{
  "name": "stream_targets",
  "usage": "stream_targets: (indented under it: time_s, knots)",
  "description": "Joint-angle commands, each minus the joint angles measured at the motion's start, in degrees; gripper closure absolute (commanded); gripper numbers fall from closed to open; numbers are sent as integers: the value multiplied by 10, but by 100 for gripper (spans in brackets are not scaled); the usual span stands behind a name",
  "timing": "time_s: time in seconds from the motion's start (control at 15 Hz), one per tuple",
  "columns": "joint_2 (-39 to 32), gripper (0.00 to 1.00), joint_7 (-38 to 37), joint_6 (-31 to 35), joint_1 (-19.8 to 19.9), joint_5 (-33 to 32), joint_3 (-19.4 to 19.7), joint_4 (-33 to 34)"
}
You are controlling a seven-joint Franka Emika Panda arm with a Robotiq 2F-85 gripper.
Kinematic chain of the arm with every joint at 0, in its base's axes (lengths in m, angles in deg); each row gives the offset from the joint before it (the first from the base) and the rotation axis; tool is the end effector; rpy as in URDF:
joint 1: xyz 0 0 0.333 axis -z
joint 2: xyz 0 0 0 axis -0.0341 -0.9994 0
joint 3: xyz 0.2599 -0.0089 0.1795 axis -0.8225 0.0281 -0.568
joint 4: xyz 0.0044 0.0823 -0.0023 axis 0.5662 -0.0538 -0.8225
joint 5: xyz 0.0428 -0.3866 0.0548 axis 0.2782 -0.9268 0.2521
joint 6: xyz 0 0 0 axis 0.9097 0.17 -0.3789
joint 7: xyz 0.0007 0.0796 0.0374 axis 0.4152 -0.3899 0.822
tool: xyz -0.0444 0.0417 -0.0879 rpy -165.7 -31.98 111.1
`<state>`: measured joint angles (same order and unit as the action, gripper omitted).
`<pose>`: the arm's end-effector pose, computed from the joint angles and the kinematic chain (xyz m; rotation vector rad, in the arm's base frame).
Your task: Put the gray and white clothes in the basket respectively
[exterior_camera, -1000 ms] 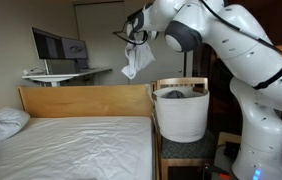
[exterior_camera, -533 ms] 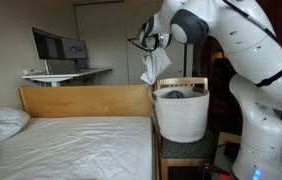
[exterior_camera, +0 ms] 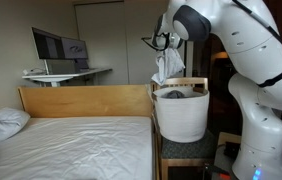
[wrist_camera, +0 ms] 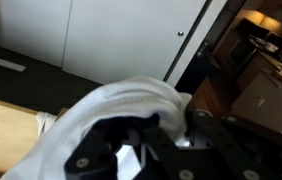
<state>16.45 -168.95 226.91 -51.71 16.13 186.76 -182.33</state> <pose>0.4461 -0.3508 0.6074 0.7230 1.8100 -1.0010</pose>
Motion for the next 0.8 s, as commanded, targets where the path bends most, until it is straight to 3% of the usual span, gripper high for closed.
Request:
stream_targets:
  time_s: [0.0,0.07,0.33,0.4,0.73]
  knots:
    - [13,94,-1,-7,24,33,40,25]
    - [2,88,5,0,8,24,23,3]
    - [12,88,4,-4,28,27,37,20]
    - [12,94,4,-4,28,27,36,20]
    - [132,94,124,105,-123,20,86,-51]
